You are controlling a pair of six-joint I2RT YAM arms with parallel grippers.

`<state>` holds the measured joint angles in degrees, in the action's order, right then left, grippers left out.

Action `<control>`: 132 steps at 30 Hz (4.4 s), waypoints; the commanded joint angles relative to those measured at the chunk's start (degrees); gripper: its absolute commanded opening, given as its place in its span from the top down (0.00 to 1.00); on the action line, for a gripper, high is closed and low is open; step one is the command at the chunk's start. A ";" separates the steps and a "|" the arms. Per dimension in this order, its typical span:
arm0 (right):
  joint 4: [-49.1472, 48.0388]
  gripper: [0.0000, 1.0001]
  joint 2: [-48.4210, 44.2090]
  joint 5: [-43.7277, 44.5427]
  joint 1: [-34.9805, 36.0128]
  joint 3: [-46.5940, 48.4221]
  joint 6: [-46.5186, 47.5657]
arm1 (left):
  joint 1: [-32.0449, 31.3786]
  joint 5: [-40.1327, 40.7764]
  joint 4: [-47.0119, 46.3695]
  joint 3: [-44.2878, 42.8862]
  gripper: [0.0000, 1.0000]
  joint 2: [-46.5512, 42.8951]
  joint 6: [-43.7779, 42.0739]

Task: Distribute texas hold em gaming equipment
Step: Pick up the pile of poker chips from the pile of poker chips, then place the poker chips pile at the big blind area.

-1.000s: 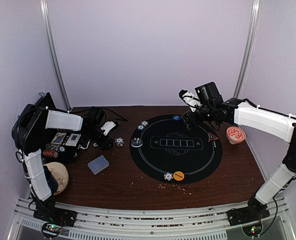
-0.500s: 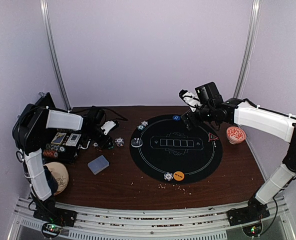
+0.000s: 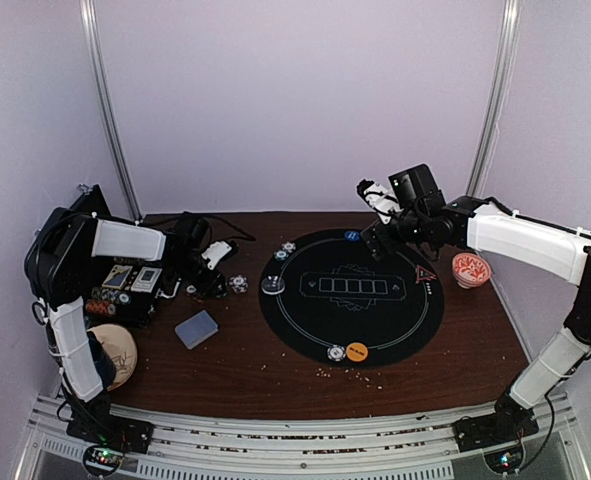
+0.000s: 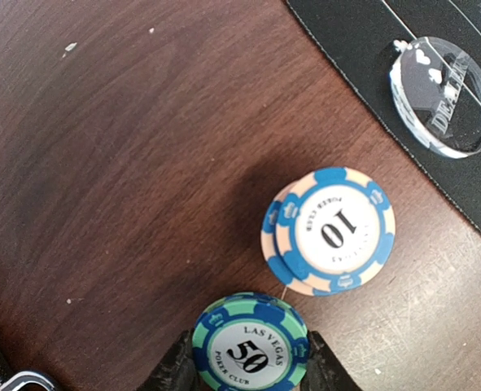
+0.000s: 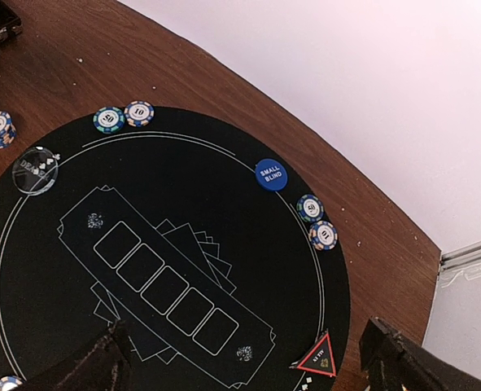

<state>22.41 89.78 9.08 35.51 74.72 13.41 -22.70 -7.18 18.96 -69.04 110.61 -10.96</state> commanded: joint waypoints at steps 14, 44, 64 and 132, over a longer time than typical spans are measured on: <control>-0.97 0.00 -0.39 1.95 0.44 -0.36 0.04 | -5.37 2.80 -4.39 1.49 0.72 -7.07 4.83; -2.08 0.00 -2.63 2.61 -1.32 -0.79 -0.40 | -38.56 11.74 -4.10 -10.66 0.72 9.27 9.87; -2.33 0.00 -2.43 2.85 -1.32 -0.98 0.03 | -41.89 9.50 -3.37 -4.00 0.73 4.63 9.65; -2.16 0.00 -3.12 2.37 -1.32 -1.02 0.26 | -37.14 28.33 3.97 0.59 0.02 -16.41 18.91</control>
<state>21.06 88.42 11.00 34.35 73.97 13.56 -63.86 14.44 20.99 -70.78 98.52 3.46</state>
